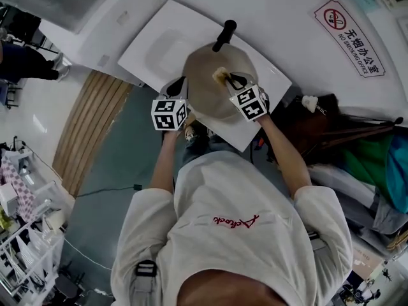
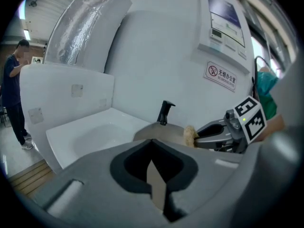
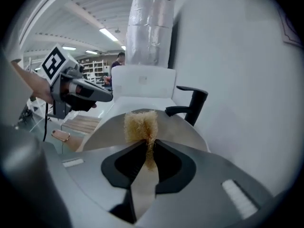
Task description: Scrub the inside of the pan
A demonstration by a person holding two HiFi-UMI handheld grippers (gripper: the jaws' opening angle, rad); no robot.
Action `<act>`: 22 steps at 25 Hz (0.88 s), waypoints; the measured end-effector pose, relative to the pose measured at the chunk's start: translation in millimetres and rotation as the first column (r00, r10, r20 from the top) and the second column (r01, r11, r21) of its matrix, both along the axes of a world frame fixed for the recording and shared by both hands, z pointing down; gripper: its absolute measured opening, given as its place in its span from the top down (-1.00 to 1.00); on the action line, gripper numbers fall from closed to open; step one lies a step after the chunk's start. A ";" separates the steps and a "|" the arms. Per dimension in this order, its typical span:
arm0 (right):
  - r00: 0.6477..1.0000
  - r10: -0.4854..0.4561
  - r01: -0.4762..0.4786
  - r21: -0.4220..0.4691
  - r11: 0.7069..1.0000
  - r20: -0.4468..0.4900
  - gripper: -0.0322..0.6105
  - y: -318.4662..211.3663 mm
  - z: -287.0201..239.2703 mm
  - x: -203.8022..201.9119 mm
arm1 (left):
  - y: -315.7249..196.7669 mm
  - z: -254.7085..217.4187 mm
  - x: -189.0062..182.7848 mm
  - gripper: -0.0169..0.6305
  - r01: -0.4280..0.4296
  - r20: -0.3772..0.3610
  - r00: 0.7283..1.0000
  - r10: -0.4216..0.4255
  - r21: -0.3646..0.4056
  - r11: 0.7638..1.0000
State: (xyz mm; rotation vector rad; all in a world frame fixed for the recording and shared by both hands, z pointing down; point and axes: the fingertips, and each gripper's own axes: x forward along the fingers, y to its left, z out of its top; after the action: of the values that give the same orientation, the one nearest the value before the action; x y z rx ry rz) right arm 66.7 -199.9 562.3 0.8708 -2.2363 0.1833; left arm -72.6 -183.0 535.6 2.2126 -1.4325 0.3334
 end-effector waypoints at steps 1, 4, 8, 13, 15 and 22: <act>0.999 0.025 -0.025 -0.006 1.000 0.043 0.70 -1.8 -3.6 0.8 | 0.5 -3.2 2.0 0.95 0.003 0.002 1.000 -0.003 0.006 1.000; 0.981 0.100 -0.095 -0.038 0.995 0.165 0.70 -5.1 -16.8 5.1 | 1.1 -13.1 8.8 0.95 0.011 0.001 1.000 -0.011 0.023 1.000; 0.947 0.141 -0.139 -0.027 0.990 0.289 0.70 -6.5 -40.0 7.5 | 4.6 -25.4 14.2 0.95 0.033 0.000 0.999 -0.033 0.047 0.998; 0.918 0.141 -0.150 -0.004 0.989 0.370 0.70 -13.8 -60.2 14.2 | 5.4 -38.1 22.6 0.95 0.060 0.006 0.998 -0.061 0.089 0.994; 0.911 0.137 -0.150 0.003 0.989 0.390 0.70 -16.2 -67.4 16.0 | 4.8 -44.4 23.7 0.95 0.075 0.004 0.997 -0.076 0.103 0.992; 0.902 0.104 -0.131 0.037 0.991 0.420 0.70 -14.6 -85.5 17.7 | 6.0 -69.9 26.9 0.95 0.117 0.001 0.993 -0.118 0.158 0.981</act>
State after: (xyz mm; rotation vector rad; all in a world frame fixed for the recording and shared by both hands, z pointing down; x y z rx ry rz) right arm 84.5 -214.5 476.9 1.0852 -2.5968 0.3881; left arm -45.7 -177.0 465.7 2.2384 -1.6376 0.1977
